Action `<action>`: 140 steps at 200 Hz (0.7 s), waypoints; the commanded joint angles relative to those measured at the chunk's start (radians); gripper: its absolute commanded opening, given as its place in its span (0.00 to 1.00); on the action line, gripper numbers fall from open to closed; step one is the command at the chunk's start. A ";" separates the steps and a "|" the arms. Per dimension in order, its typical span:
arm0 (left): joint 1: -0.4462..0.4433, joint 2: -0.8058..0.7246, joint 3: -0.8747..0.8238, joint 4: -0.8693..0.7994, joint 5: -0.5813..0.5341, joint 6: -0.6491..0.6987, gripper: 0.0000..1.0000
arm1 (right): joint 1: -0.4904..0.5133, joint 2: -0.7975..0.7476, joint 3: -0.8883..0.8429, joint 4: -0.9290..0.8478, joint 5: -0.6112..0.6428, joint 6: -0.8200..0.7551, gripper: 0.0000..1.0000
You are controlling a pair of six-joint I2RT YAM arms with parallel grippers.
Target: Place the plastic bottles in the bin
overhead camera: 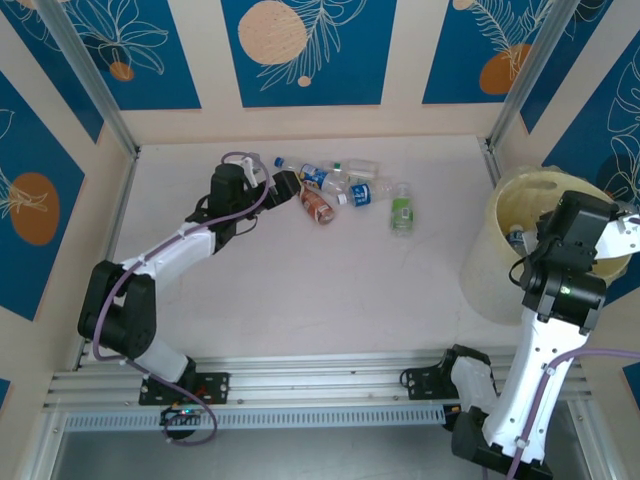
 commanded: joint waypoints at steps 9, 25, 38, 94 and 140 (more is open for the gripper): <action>0.010 0.021 0.020 0.010 0.030 -0.017 1.00 | -0.004 0.039 -0.091 0.090 0.165 -0.013 0.46; 0.009 0.021 0.022 0.009 0.034 -0.019 1.00 | -0.002 0.036 -0.113 0.113 0.127 -0.013 0.64; 0.010 0.019 0.022 0.009 0.034 -0.018 1.00 | 0.000 0.023 -0.117 0.118 0.090 -0.015 0.79; 0.010 0.033 0.020 0.016 0.037 -0.029 1.00 | 0.049 -0.047 -0.078 0.017 0.067 0.025 1.00; 0.010 0.054 0.034 0.019 0.056 -0.046 1.00 | 0.134 -0.049 -0.078 0.121 -0.097 -0.140 1.00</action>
